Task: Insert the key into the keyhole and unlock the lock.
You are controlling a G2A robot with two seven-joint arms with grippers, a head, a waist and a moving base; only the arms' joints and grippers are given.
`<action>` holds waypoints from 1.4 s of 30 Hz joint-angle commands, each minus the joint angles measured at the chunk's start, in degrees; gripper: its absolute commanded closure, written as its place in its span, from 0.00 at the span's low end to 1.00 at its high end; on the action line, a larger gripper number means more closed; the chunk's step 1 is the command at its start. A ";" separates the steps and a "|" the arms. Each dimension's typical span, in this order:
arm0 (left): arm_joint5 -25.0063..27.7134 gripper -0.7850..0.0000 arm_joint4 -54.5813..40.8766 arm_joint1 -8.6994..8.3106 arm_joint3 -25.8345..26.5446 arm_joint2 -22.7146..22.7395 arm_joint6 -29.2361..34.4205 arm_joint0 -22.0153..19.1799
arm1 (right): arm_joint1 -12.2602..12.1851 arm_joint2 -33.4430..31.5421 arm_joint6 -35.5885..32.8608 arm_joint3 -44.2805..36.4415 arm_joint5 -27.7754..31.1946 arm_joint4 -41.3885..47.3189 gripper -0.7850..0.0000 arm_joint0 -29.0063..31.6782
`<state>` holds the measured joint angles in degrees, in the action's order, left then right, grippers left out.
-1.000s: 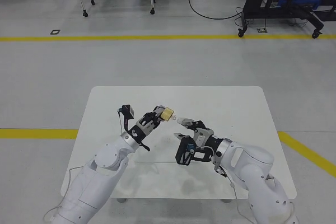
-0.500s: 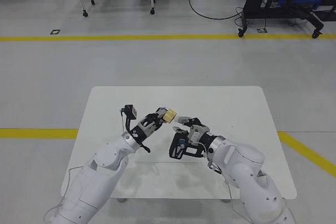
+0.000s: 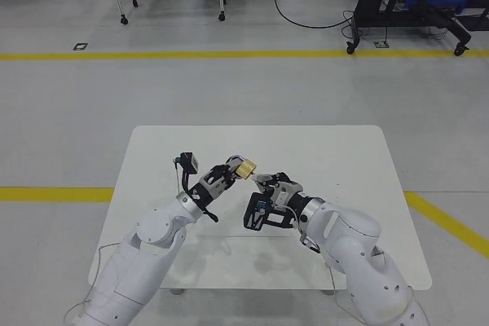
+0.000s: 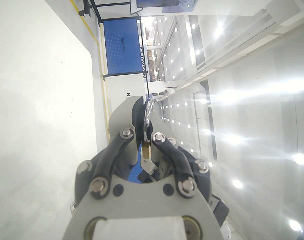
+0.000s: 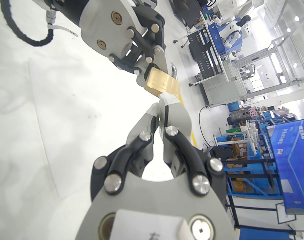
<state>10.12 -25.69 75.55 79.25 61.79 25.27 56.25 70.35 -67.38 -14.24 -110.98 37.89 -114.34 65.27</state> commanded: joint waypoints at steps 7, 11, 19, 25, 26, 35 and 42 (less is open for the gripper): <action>2.19 1.00 2.43 0.20 0.47 0.19 -0.89 0.46 | 0.08 -2.64 0.39 2.79 5.49 12.67 1.00 -1.45; 3.34 1.00 3.42 0.28 0.47 0.38 -1.07 0.63 | -0.16 -5.39 -0.05 4.90 11.44 22.21 1.00 -2.87; 4.79 1.00 5.08 0.47 0.72 0.65 -1.63 1.18 | -0.77 -8.52 -3.83 5.95 14.91 32.26 1.00 -3.75; 5.07 1.00 5.60 0.63 0.27 0.78 -1.49 1.30 | -1.19 -8.75 -5.29 5.16 15.01 34.07 1.00 -3.59; 5.04 1.00 5.68 0.65 0.15 0.81 -1.47 1.29 | -1.25 -8.77 -5.41 5.13 14.86 34.20 1.00 -3.66; 4.74 1.00 7.90 0.76 0.31 1.30 -2.48 1.63 | -1.58 -4.63 -9.30 2.50 10.85 23.96 0.00 -4.88; 4.23 1.00 8.98 0.79 1.11 1.69 -2.52 2.23 | -1.86 1.89 -6.89 0.44 5.59 6.74 0.00 -3.74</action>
<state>14.37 -16.84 76.33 80.29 63.48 22.75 58.41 68.50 -65.96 -21.59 -110.72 44.01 -106.24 61.48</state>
